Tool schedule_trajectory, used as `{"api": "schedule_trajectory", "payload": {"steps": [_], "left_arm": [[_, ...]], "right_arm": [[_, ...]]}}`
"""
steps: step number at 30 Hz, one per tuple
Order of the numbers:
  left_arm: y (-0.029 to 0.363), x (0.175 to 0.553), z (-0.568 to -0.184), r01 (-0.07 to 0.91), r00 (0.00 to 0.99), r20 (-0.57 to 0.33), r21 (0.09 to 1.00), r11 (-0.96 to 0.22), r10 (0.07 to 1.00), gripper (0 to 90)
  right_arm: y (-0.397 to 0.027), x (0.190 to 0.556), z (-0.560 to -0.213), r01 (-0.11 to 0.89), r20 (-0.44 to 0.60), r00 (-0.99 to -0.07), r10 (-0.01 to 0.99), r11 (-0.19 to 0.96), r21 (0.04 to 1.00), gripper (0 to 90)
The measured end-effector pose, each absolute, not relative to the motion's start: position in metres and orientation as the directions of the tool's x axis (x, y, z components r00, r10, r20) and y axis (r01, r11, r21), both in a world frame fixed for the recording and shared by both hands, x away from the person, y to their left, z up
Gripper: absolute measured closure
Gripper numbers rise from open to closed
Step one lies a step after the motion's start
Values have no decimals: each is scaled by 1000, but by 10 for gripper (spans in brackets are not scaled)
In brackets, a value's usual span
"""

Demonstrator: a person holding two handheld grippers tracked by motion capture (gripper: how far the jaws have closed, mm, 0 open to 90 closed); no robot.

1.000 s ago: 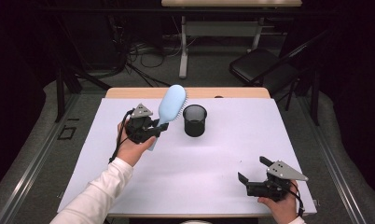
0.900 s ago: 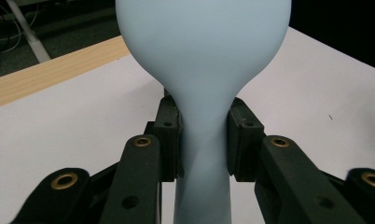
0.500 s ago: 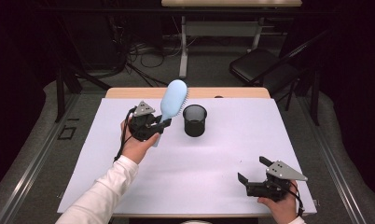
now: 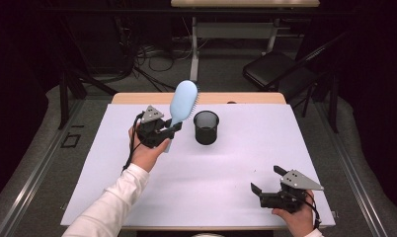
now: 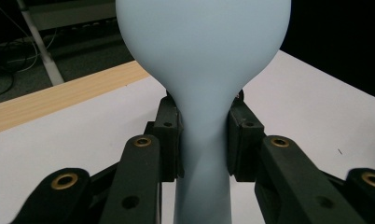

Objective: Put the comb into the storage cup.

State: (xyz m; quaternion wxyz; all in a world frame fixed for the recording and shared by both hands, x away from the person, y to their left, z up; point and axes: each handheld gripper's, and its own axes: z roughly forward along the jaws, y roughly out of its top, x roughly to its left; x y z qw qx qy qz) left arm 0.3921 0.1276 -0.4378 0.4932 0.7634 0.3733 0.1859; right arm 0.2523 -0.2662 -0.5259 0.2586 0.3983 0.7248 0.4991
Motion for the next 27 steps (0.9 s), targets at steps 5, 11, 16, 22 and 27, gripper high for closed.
{"api": "schedule_trajectory", "payload": {"steps": [5,11,16,22,27], "left_arm": [[129,393,-437,384,651,-100,899,-213,752,700],[129,393,-437,377,650,-111,906,-192,752,699],[126,392,-437,367,658,-106,910,-194,746,700],[123,391,-437,363,667,-100,909,-205,739,699],[124,391,-436,366,667,-104,908,-203,738,699]], "right_arm": [[-265,254,-527,336,27,-549,835,191,922,0],[-263,254,-525,336,26,-550,834,193,922,0],[-261,255,-522,343,32,-554,832,193,919,0],[-256,258,-516,360,45,-561,827,194,913,0],[-255,260,-510,370,69,-564,823,177,912,0]]}}
